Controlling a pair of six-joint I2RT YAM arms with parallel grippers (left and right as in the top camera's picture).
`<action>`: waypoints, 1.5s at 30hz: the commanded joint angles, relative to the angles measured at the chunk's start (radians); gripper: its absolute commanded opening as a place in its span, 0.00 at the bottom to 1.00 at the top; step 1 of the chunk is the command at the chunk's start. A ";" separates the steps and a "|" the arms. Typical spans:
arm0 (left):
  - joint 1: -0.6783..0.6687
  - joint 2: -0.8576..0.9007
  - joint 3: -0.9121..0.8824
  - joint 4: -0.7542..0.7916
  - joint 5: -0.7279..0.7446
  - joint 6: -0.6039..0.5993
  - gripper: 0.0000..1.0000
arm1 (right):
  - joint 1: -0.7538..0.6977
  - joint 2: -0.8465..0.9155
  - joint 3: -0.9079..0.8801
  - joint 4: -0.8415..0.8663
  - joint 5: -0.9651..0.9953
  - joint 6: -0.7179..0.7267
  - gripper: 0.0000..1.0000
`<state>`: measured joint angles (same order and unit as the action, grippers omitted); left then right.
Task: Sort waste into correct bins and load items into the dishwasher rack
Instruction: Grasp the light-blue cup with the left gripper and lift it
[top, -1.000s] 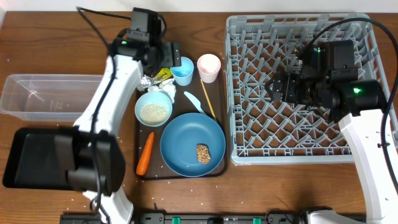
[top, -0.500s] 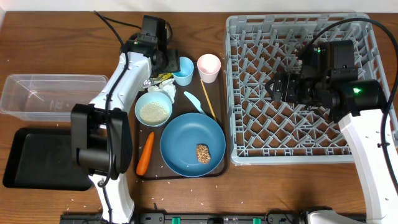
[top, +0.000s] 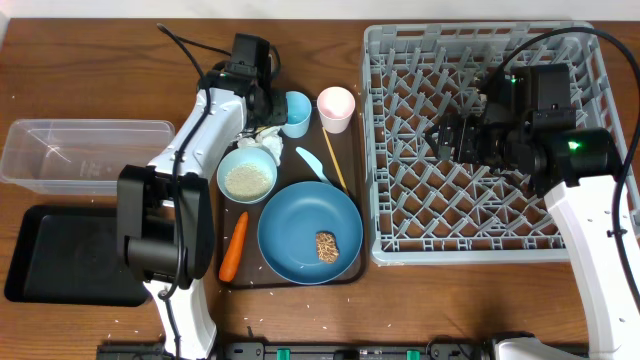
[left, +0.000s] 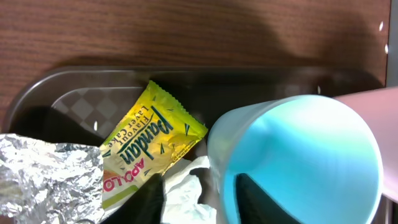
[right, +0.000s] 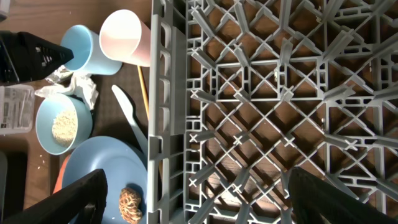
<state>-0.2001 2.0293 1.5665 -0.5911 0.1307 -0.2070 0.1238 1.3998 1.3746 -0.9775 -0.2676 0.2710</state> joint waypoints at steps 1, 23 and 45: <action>-0.003 0.010 -0.007 0.004 -0.008 0.006 0.31 | -0.008 -0.001 0.014 -0.003 0.010 0.002 0.88; -0.014 0.045 -0.008 -0.013 0.007 0.003 0.06 | -0.008 -0.001 0.014 -0.045 0.010 0.001 0.92; -0.014 -0.430 -0.003 -0.171 0.508 0.032 0.06 | -0.007 -0.001 0.014 0.036 -0.173 -0.195 0.99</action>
<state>-0.2127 1.6318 1.5616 -0.7643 0.4255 -0.2008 0.1238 1.3998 1.3746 -0.9531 -0.3134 0.1890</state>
